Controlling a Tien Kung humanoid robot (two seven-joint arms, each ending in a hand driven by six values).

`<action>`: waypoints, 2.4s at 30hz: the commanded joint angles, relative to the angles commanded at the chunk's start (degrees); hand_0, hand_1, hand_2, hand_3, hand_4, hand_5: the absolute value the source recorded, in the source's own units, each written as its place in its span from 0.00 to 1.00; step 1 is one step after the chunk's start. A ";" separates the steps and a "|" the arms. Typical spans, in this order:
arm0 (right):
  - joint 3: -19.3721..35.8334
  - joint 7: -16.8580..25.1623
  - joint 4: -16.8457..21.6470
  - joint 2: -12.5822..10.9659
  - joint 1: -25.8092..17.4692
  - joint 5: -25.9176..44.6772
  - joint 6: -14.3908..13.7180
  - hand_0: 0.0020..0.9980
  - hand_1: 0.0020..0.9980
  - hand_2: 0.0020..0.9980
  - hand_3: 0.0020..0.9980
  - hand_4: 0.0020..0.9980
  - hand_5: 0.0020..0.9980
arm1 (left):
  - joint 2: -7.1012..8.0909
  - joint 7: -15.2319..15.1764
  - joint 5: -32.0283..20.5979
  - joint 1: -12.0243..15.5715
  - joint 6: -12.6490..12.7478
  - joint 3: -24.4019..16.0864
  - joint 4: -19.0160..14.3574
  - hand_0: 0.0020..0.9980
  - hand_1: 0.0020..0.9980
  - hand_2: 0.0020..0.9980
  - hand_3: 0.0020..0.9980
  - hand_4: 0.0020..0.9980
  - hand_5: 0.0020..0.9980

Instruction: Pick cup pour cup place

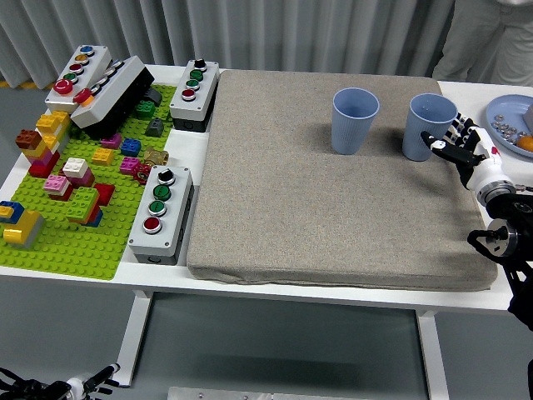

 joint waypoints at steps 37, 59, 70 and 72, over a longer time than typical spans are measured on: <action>0.99 -1.97 0.06 0.29 -0.10 -2.79 0.37 0.98 0.93 1.00 0.96 0.81 0.16 | 0.08 0.06 0.01 0.05 0.05 -0.04 0.00 0.83 0.84 0.90 0.79 0.60 1.00; 0.56 -2.05 -0.28 0.67 0.39 -2.67 0.19 0.98 0.93 1.00 0.95 0.83 0.17 | 0.14 0.08 0.02 0.15 0.02 0.07 0.00 0.83 0.84 0.90 0.79 0.60 1.00; 0.41 -2.08 -0.61 0.74 1.01 -2.54 0.19 0.99 0.93 1.00 0.95 0.83 0.18 | 0.17 0.10 0.04 0.15 0.01 0.10 0.00 0.83 0.84 0.90 0.79 0.60 1.00; 0.39 -2.08 -0.65 0.75 1.16 -2.54 0.20 0.99 0.93 1.00 0.95 0.83 0.18 | 0.17 0.11 0.07 0.12 0.00 0.10 0.00 0.83 0.84 0.90 0.79 0.60 1.00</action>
